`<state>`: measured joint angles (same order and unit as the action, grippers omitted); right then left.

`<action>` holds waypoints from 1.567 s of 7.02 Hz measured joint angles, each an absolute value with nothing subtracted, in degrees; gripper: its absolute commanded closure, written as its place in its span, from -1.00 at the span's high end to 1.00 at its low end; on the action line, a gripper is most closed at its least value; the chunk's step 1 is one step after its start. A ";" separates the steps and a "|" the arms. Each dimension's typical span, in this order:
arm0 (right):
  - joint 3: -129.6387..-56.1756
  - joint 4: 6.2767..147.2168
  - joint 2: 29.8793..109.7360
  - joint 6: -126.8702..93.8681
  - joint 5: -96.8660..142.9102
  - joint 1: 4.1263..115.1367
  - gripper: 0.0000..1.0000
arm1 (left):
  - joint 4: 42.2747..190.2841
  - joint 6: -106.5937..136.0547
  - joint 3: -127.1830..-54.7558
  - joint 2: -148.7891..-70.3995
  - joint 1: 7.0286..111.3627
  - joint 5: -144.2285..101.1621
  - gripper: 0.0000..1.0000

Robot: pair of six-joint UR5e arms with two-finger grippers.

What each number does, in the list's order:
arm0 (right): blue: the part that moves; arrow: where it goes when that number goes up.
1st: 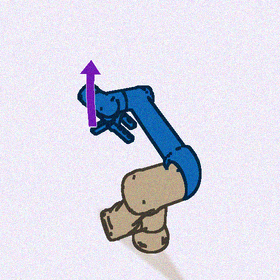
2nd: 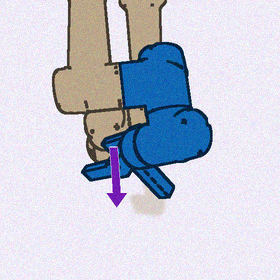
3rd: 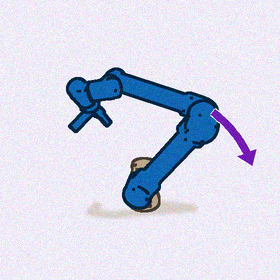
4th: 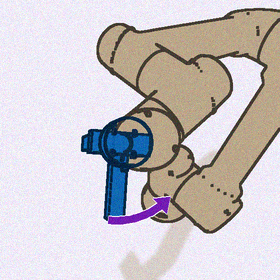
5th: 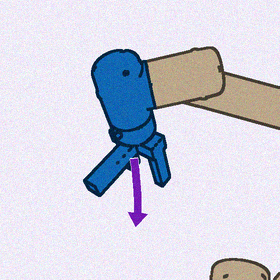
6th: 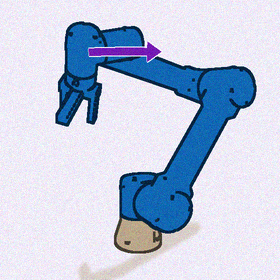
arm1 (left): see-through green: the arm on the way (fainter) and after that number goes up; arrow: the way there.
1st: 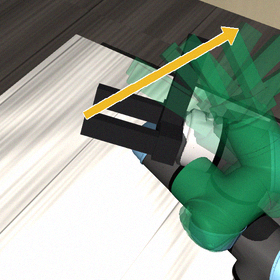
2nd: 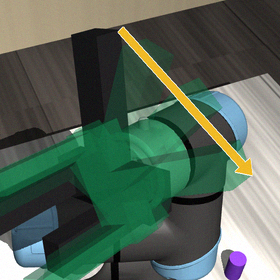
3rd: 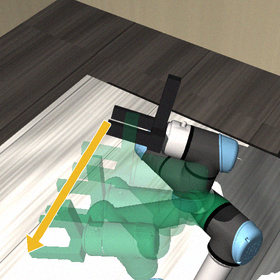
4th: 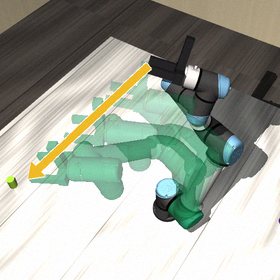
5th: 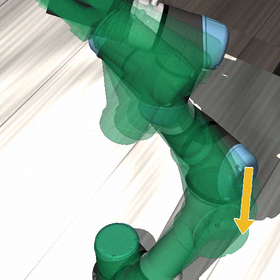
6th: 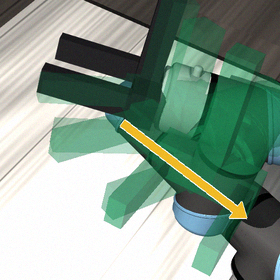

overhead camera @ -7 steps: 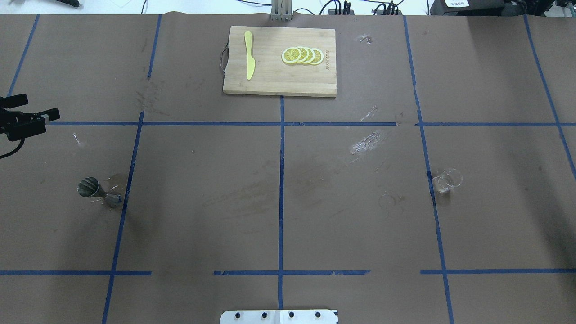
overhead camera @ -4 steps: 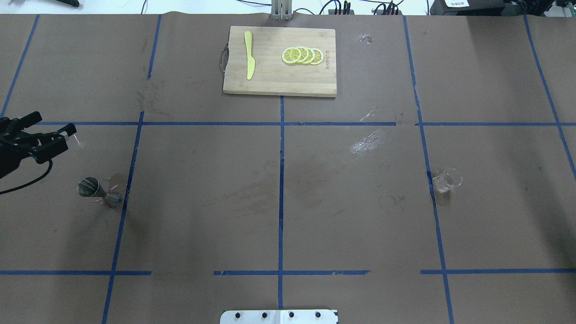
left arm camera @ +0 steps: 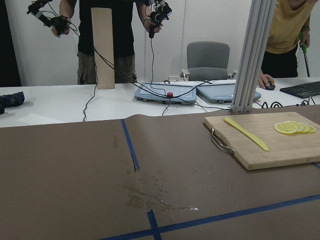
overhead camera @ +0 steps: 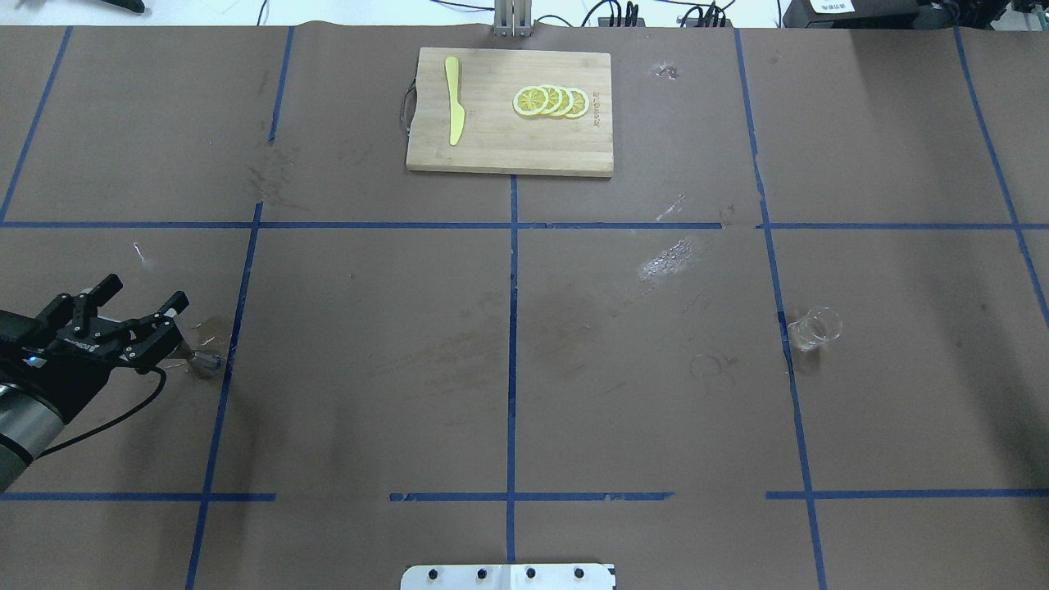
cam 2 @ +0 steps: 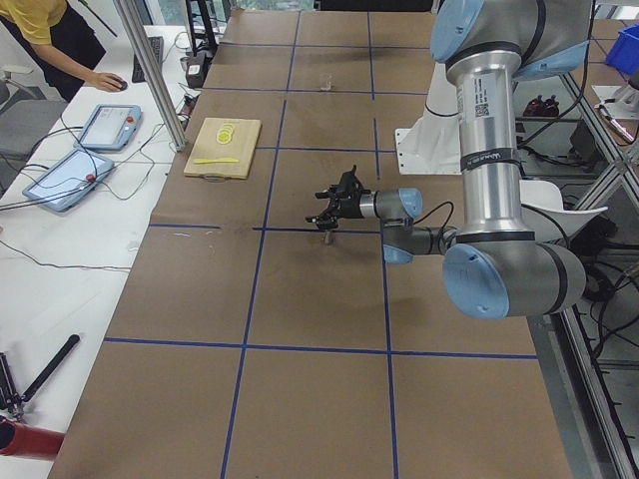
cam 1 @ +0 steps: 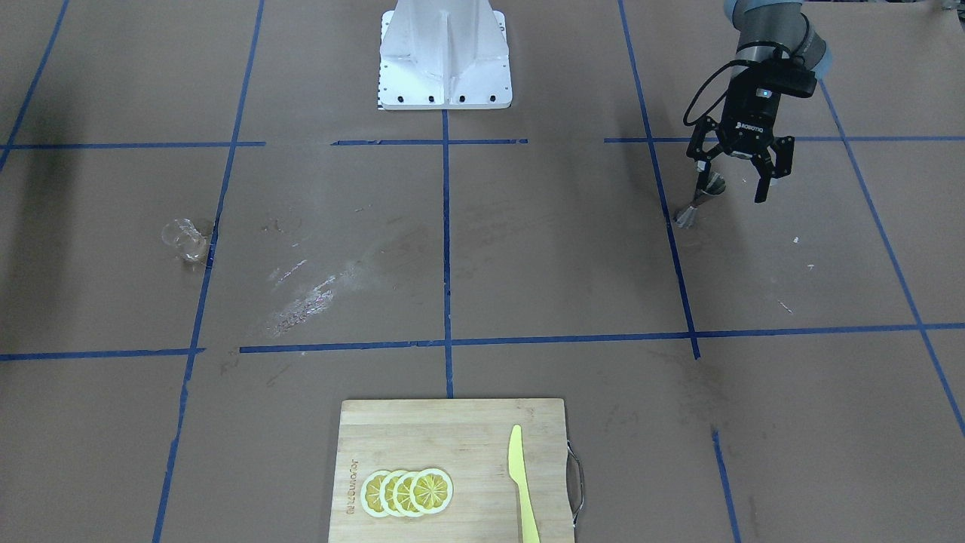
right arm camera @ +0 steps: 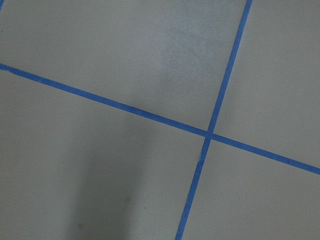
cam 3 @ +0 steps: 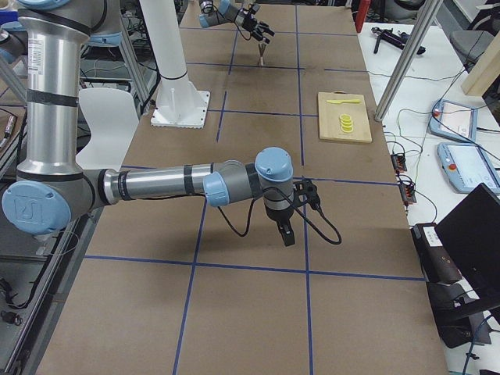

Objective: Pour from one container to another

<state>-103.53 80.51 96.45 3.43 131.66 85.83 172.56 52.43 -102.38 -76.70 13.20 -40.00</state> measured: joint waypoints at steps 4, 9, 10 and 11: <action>-103.49 80.51 96.50 3.43 131.66 85.87 1.00 | 172.97 55.42 -97.34 -78.63 7.28 -32.79 1.00; -103.46 80.51 96.50 3.35 131.74 85.85 1.00 | 173.06 58.36 -92.07 -81.13 5.71 -30.02 0.99; -103.48 80.51 96.50 3.35 131.74 85.84 1.00 | 173.06 58.47 -91.50 -81.28 5.62 -29.64 0.98; -103.47 80.51 96.50 3.34 131.75 85.85 1.00 | 173.06 58.54 -90.79 -81.75 5.49 -29.44 0.98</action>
